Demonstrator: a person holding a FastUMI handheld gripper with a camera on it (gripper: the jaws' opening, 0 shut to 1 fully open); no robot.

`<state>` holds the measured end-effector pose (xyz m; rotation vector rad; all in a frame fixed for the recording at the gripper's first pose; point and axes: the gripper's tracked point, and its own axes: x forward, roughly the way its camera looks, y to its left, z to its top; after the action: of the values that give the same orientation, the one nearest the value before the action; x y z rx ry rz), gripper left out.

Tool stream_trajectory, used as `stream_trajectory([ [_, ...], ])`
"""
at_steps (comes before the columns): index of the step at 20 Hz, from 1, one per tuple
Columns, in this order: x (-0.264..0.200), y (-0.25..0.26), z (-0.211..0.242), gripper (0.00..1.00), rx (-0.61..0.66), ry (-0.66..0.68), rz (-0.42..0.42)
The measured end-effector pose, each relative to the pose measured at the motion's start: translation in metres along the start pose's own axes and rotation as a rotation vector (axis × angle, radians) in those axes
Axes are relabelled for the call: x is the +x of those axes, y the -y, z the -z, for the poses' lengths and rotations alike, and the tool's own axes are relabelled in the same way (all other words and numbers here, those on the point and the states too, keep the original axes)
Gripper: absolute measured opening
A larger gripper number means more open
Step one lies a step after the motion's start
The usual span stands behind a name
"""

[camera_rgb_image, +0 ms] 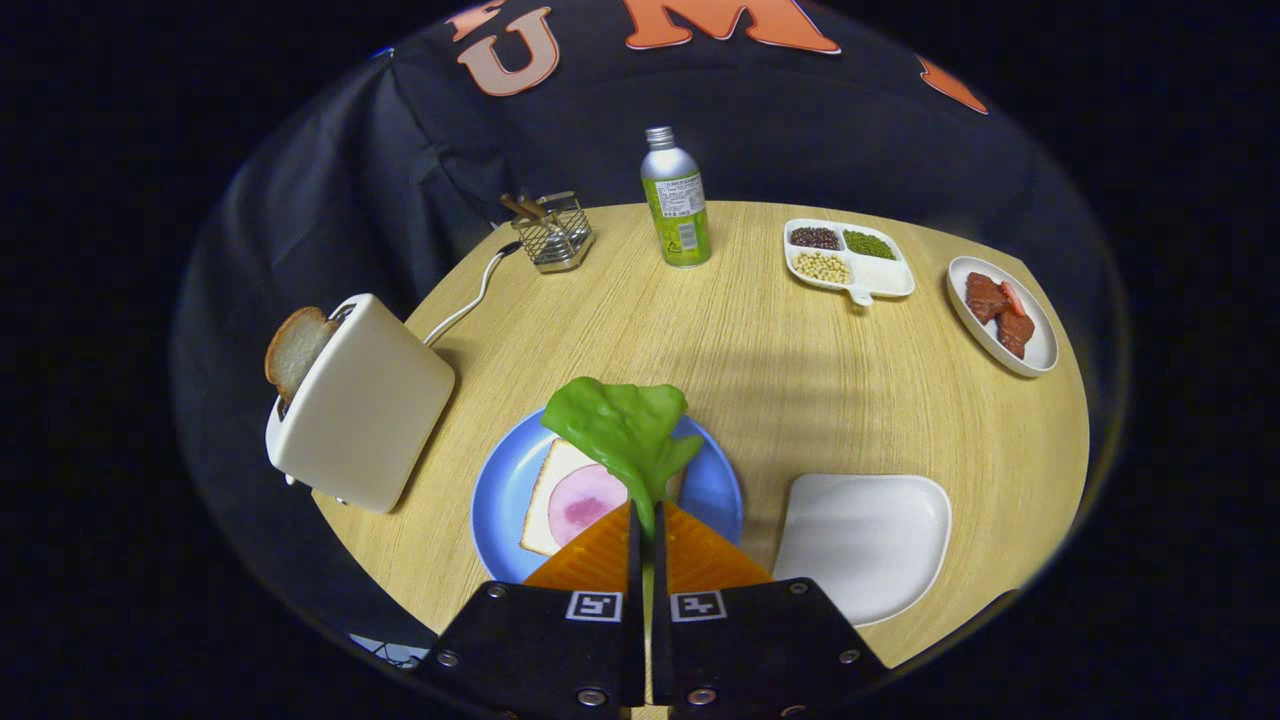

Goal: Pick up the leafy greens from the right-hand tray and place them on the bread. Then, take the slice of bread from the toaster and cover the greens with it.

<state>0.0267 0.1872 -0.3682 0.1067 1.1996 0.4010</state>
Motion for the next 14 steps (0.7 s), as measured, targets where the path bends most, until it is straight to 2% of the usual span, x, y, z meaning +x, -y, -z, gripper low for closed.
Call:
stream_trajectory([
  [4, 0.017, -0.001, 0.001, 0.03, -0.028, -0.016, 0.034],
  [8, 0.025, -0.023, 0.007, 0.05, -0.036, -0.051, 0.002],
  [14, 0.040, -0.040, 0.010, 0.13, -0.125, -0.079, 0.025],
])
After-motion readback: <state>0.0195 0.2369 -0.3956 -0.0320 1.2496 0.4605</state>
